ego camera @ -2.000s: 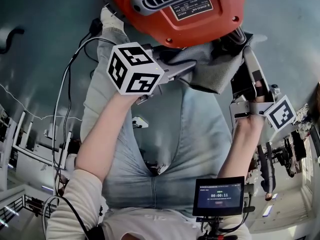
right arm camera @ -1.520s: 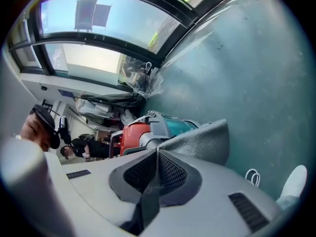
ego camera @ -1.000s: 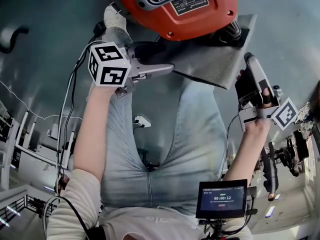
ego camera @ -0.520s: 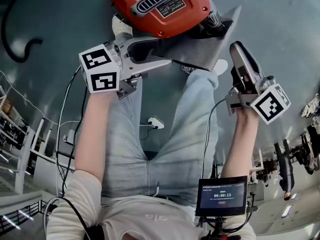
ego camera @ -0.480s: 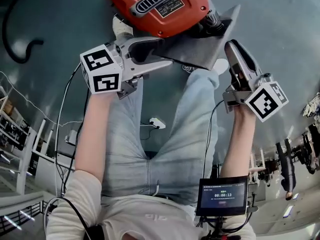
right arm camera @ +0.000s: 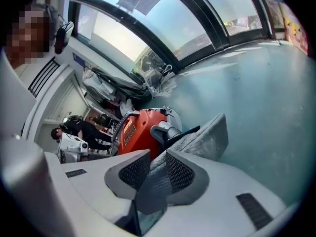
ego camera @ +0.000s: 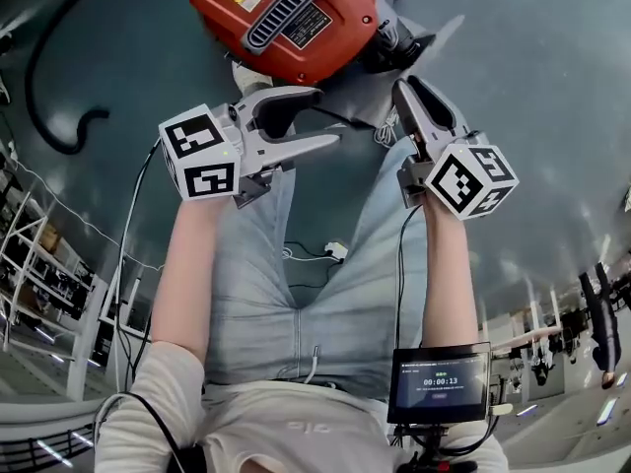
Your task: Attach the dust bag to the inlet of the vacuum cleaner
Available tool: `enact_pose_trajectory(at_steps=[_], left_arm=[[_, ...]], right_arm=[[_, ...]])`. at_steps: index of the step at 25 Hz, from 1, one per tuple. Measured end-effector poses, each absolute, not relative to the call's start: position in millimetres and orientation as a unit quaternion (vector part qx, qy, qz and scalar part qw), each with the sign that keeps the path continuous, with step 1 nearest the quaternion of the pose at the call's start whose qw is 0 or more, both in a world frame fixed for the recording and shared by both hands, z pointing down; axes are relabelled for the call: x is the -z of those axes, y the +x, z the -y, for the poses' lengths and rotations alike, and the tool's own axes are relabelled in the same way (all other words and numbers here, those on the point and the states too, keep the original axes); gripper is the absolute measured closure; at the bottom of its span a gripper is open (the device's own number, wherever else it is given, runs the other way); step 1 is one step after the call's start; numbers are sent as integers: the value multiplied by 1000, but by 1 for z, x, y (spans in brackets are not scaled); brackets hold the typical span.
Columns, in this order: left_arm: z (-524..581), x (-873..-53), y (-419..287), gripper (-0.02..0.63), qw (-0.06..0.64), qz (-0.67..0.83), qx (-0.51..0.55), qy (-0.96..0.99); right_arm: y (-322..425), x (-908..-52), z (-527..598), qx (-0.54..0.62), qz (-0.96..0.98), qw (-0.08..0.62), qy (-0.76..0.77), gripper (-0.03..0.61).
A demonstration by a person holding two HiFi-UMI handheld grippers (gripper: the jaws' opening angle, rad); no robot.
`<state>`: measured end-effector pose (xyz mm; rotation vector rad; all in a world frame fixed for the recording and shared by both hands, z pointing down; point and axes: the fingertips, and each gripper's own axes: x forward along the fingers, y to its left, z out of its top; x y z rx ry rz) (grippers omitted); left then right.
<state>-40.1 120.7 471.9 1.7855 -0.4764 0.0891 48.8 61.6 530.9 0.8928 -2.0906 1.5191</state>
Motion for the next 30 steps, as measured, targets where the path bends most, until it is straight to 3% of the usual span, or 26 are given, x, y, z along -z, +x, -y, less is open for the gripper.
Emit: enact_pose_trajectory(at_steps=[11,19,24,30], left_arm=[[-58,-357,-22,337,501,232,19,833],[-5,-192,8,339,401,243,51,882],[23,-75,25,341,293,238,33,925],[39,90,37,458,178,282,56,941]], right_arm=[[52,-393,-29,-415,850,140,293,486],[65,-195,23,-333,890,61,307,486],[77,-58,58,-245,913,0,325,486],[102,103,50,-161,926,-64,335,488]])
